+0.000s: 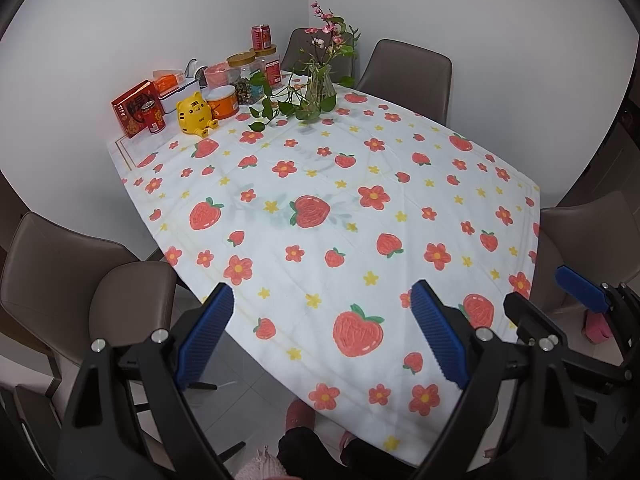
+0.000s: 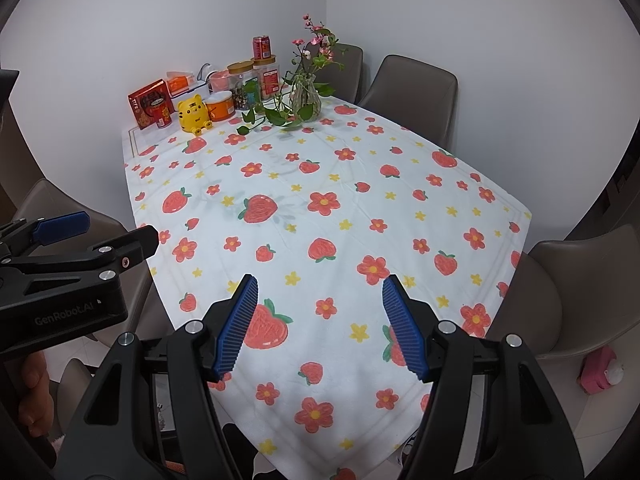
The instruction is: Collect trash
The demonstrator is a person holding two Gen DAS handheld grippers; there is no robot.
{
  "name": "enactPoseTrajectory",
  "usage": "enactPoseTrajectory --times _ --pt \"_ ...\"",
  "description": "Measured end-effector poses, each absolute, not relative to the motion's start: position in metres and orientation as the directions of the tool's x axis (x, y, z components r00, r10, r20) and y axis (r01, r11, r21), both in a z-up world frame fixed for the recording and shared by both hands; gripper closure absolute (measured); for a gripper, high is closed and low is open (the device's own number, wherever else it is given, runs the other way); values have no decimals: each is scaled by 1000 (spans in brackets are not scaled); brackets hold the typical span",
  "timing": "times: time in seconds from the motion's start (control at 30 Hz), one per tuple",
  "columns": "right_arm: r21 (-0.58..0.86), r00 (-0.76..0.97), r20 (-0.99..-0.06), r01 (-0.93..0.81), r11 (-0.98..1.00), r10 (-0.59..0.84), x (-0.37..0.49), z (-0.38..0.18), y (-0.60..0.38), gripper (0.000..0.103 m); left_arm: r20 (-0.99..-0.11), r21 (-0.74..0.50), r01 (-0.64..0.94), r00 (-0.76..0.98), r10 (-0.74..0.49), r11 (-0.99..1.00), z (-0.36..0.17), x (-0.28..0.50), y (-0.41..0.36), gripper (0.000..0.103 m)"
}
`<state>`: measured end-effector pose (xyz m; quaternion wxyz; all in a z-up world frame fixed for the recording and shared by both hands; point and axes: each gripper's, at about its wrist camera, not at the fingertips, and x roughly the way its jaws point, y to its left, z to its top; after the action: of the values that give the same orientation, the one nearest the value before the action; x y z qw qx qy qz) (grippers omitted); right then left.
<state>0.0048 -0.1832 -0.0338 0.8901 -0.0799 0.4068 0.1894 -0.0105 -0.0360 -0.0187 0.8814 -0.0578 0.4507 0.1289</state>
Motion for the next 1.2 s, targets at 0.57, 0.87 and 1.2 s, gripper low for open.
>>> enactPoseTrajectory --times 0.57,0.87,1.2 --pt "13 597 -755 -402 916 272 5 -34 -183 40 -808 9 -278 564 171 961 -17 -9 -35 13" --pt "12 597 -755 -404 915 273 5 -34 -183 40 -808 7 -274 565 167 962 -17 -9 -33 13" --pt "13 599 -753 -400 916 272 5 -34 -183 40 -807 6 -275 566 167 962 -17 -8 -32 13"
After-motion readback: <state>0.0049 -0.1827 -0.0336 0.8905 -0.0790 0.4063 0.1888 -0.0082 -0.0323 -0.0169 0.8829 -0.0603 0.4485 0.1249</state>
